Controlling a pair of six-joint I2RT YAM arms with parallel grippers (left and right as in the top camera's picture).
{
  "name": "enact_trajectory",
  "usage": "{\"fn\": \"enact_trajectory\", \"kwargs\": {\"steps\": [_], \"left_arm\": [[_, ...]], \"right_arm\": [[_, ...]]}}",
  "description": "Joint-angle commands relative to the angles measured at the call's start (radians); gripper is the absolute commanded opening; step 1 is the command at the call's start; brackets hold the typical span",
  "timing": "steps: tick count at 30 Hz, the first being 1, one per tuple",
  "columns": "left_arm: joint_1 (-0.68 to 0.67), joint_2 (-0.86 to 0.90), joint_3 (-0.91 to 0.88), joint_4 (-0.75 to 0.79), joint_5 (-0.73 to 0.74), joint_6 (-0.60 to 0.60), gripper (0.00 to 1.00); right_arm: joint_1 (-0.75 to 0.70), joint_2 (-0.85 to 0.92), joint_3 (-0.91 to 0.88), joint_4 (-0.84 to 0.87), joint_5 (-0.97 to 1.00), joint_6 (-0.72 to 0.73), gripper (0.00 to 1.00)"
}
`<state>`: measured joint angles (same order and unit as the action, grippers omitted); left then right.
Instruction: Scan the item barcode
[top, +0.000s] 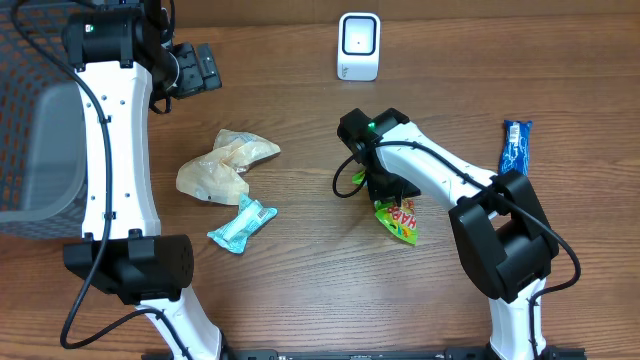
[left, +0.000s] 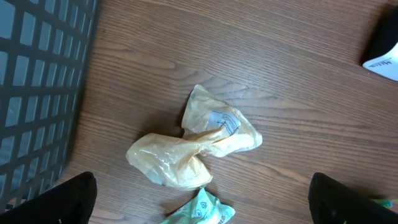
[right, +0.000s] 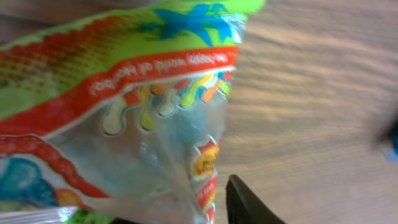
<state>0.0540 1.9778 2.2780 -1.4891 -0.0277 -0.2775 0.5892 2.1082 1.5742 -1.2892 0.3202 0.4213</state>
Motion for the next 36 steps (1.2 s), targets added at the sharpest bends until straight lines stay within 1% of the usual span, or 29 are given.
{"fn": "enact_trajectory", "kwargs": {"steps": [1, 3, 5, 6, 9, 11, 12, 16, 20, 24, 25, 26, 28, 29, 32, 35, 36], "left_arm": [[-0.002, -0.003, -0.005, 0.002, -0.006, 0.008, 1.0], [-0.002, -0.003, -0.005, 0.002, -0.006, 0.008, 1.0], [-0.002, -0.003, -0.005, 0.002, -0.005, 0.008, 1.0], [-0.002, -0.003, -0.005, 0.002, -0.006, 0.009, 1.0], [-0.002, -0.003, -0.005, 0.002, -0.005, 0.008, 1.0], [-0.002, -0.003, -0.005, 0.002, -0.006, 0.009, 1.0], [-0.002, -0.003, -0.005, 0.002, -0.005, 0.008, 1.0], [-0.002, -0.003, -0.005, 0.002, -0.006, 0.008, 1.0], [-0.002, -0.003, -0.005, 0.002, -0.005, 0.009, 1.0], [-0.002, -0.003, -0.005, 0.002, -0.006, 0.008, 1.0], [-0.002, -0.003, -0.005, 0.002, -0.006, 0.008, 1.0], [-0.002, -0.003, -0.005, 0.002, -0.005, 0.008, 1.0], [-0.002, -0.003, -0.005, 0.002, -0.006, 0.008, 1.0], [-0.002, -0.003, -0.005, 0.002, -0.005, 0.008, 1.0], [-0.002, -0.003, -0.005, 0.002, -0.006, 0.008, 1.0], [-0.002, -0.003, -0.005, 0.002, -0.006, 0.008, 1.0], [-0.002, -0.003, -0.005, 0.002, -0.005, 0.008, 1.0]], "right_arm": [[-0.008, -0.025, 0.072, -0.038, 0.069, 0.069, 0.34], [-0.012, -0.051, 0.117, -0.057, 0.034, 0.069, 0.38], [-0.024, -0.095, 0.163, -0.055, -0.072, 0.05, 0.51], [-0.032, -0.111, 0.173, -0.05, -0.129, 0.032, 0.55], [-0.077, -0.162, 0.186, -0.024, -0.347, -0.052, 0.57], [-0.102, -0.17, 0.186, -0.017, -0.463, -0.142, 0.57], [-0.106, -0.17, 0.185, -0.015, -0.484, -0.172, 0.57], [-0.075, -0.165, 0.144, 0.052, -0.438, -0.257, 0.57], [-0.024, -0.153, 0.107, 0.131, -0.333, -0.28, 0.63], [0.011, -0.108, 0.07, 0.182, -0.32, -0.347, 0.64], [0.016, -0.092, 0.069, 0.181, -0.314, -0.361, 0.67], [0.02, -0.075, 0.069, 0.179, -0.301, -0.377, 0.72], [0.031, -0.043, 0.069, 0.177, -0.232, -0.397, 0.85], [0.037, -0.03, 0.069, 0.175, -0.19, -0.4, 0.87], [0.054, 0.003, 0.069, 0.17, -0.064, -0.4, 0.91], [0.057, 0.026, 0.069, 0.17, -0.032, -0.404, 0.91], [0.056, 0.03, 0.069, 0.169, -0.032, -0.404, 0.89]]}}
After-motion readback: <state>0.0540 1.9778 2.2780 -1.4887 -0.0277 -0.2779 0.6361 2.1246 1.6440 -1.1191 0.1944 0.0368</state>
